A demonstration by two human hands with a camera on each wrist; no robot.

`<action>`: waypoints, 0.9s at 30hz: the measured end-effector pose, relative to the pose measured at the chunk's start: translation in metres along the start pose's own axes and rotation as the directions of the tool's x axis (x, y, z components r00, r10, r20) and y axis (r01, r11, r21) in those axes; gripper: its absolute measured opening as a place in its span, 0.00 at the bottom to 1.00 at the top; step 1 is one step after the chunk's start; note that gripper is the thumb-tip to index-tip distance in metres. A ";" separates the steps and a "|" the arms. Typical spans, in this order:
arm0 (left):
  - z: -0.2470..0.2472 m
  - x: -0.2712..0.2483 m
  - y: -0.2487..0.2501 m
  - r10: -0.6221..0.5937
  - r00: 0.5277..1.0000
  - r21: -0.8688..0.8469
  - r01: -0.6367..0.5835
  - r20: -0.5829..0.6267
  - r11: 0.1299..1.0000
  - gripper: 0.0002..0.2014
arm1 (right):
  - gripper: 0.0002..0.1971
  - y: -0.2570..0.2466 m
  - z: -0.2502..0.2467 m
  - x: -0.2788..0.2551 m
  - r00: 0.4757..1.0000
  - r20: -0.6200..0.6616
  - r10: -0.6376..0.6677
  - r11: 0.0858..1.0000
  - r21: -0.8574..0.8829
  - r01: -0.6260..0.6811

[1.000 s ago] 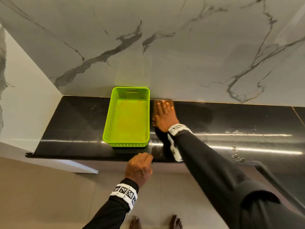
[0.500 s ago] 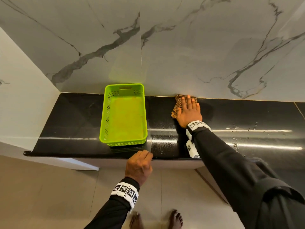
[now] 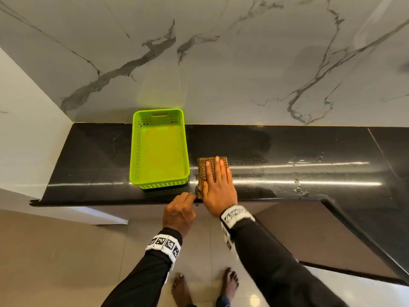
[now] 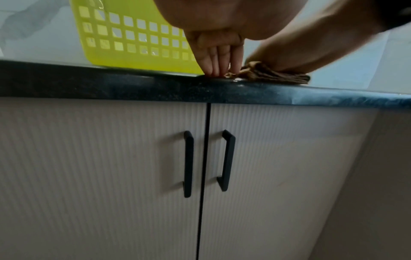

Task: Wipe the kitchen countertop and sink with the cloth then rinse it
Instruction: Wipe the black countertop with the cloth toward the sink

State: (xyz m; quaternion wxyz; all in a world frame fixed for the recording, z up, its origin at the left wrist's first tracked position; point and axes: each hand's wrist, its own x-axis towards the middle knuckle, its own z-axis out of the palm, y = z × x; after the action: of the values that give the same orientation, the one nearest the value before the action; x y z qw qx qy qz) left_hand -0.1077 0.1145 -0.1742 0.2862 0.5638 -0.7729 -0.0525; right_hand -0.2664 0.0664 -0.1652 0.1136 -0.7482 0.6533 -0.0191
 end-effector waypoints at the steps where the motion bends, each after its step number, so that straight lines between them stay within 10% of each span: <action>1: -0.002 0.002 0.004 -0.020 0.999 -0.015 0.021 0.026 1.000 0.13 | 0.35 0.000 0.002 -0.018 1.000 -0.011 -0.003 1.000 -0.002 0.003; 7: 0.011 0.042 0.034 0.107 0.985 -0.038 -0.103 0.139 0.994 0.04 | 0.36 0.027 -0.005 -0.035 1.000 0.002 -0.020 1.000 0.006 0.020; 17: 0.086 0.093 0.055 -0.059 0.959 -0.038 0.072 0.279 0.997 0.28 | 0.42 0.200 -0.047 -0.050 0.828 -0.044 0.559 0.829 -0.004 -0.560; 23: 0.090 0.099 0.051 -0.085 0.957 -0.015 0.093 0.278 0.996 0.35 | 0.38 0.106 -0.021 -0.027 0.974 -0.067 0.215 0.976 0.061 -0.211; 27: 0.091 0.100 0.051 -0.113 0.950 0.087 0.091 0.292 0.992 0.40 | 0.34 0.154 -0.028 -0.046 0.987 -0.092 0.130 0.991 0.011 -0.130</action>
State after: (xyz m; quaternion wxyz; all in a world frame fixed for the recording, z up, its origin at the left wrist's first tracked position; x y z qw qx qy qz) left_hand -0.2165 0.0210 -0.1906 0.1435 0.5987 -0.7783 -0.1233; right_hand -0.4278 0.0891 -0.1624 0.0860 -0.7020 0.7054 -0.0478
